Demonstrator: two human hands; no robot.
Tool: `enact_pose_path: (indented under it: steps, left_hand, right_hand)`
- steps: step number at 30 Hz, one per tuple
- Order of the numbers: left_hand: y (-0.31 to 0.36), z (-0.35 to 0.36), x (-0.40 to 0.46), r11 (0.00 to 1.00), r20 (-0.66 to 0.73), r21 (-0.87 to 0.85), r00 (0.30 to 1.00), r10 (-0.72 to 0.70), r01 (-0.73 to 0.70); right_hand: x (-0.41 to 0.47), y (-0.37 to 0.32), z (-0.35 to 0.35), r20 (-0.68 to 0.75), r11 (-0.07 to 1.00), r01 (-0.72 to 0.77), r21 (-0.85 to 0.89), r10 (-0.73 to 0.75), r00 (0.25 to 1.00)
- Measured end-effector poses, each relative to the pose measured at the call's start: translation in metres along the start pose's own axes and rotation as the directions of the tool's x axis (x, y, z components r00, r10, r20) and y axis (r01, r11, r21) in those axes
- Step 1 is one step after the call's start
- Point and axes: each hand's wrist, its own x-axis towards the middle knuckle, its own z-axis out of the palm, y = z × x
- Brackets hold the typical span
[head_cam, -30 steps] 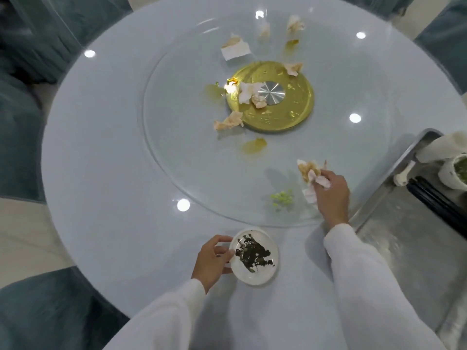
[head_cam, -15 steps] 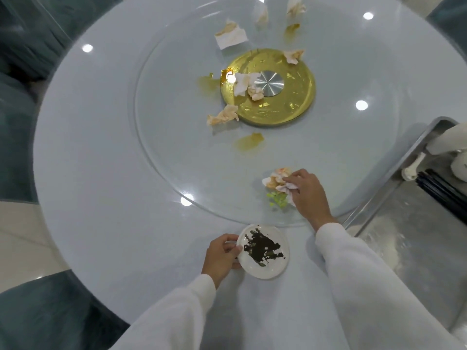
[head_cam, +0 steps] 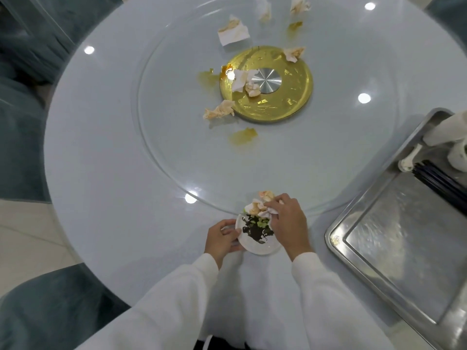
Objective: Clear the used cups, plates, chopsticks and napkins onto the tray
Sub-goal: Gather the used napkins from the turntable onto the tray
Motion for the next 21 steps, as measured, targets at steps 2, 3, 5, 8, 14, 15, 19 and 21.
enact_pose_path:
  steps: [2, 3, 5, 8, 14, 15, 19, 21]
  left_hand:
    - [0.000, -0.002, 0.002, 1.000, 0.007, -0.003, 1.000, 0.001, -0.001]
    - [0.000, -0.004, 0.003, 1.000, 0.012, -0.002, 1.000, 0.003, -0.003]
    - [0.001, -0.006, 0.004, 1.000, 0.022, -0.001, 1.000, 0.006, -0.006]
    - [0.000, -0.010, 0.006, 1.000, 0.025, -0.001, 1.000, 0.012, -0.012]
    - [-0.001, -0.016, 0.008, 1.000, 0.026, 0.000, 0.999, 0.027, -0.027]
    - [-0.002, -0.019, 0.008, 1.000, 0.022, 0.006, 0.999, 0.030, -0.030]
    - [-0.006, -0.027, 0.009, 1.000, 0.001, -0.007, 1.000, 0.030, -0.030]
    - [-0.007, -0.029, 0.010, 0.999, -0.014, -0.005, 0.999, 0.038, -0.038]
  right_hand:
    - [-0.012, -0.003, 0.003, 0.015, 0.999, -0.041, 0.023, 0.040, 0.999]
    - [-0.018, -0.002, 0.004, 0.036, 0.998, -0.052, 0.038, 0.051, 0.998]
    - [-0.028, -0.002, 0.003, 0.086, 0.994, -0.064, 0.084, 0.057, 0.995]
    - [-0.026, 0.000, -0.011, 0.034, 0.971, -0.103, 0.215, 0.098, 0.995]
    - [0.049, -0.016, -0.037, -0.085, 0.977, 0.004, 0.214, 0.015, 0.996]
    - [0.063, -0.024, -0.034, -0.072, 0.978, 0.009, 0.208, 0.006, 0.997]
    - [0.085, -0.058, -0.004, 0.102, 0.990, 0.063, 0.124, -0.076, 0.992]
    - [0.073, -0.065, 0.015, 0.202, 0.993, 0.110, 0.052, -0.119, 0.972]
